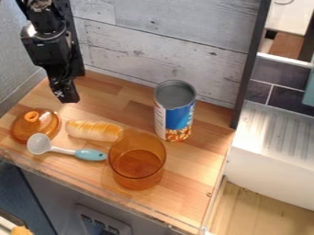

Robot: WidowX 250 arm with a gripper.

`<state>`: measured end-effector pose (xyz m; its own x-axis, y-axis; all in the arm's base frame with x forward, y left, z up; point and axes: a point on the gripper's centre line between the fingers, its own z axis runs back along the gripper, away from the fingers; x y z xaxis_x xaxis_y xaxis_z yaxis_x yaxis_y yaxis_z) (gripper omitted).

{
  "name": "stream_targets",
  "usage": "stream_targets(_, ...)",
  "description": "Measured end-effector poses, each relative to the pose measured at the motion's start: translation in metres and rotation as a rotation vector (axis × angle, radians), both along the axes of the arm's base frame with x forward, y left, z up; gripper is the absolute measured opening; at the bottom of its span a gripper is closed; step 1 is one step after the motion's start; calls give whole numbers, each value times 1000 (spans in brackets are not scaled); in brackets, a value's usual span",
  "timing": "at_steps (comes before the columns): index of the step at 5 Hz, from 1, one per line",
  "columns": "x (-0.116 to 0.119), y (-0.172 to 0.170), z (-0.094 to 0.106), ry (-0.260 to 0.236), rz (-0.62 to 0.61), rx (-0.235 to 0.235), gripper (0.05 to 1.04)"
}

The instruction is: Move the glass to the upper left of the table

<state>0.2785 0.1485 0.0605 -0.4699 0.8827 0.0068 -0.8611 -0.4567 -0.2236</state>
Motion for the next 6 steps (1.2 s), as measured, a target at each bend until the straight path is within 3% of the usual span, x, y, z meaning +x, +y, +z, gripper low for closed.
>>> stream_targets(2,-11,-15,-16,53,-78,-11,1000)
stream_targets(3,-16,-21,-10,67,-156,-23,1000)
stream_targets(4,-28,-31,-2,43,-228,-21,1000)
stream_targets(6,-64,-65,-11,63,-448,40,1000)
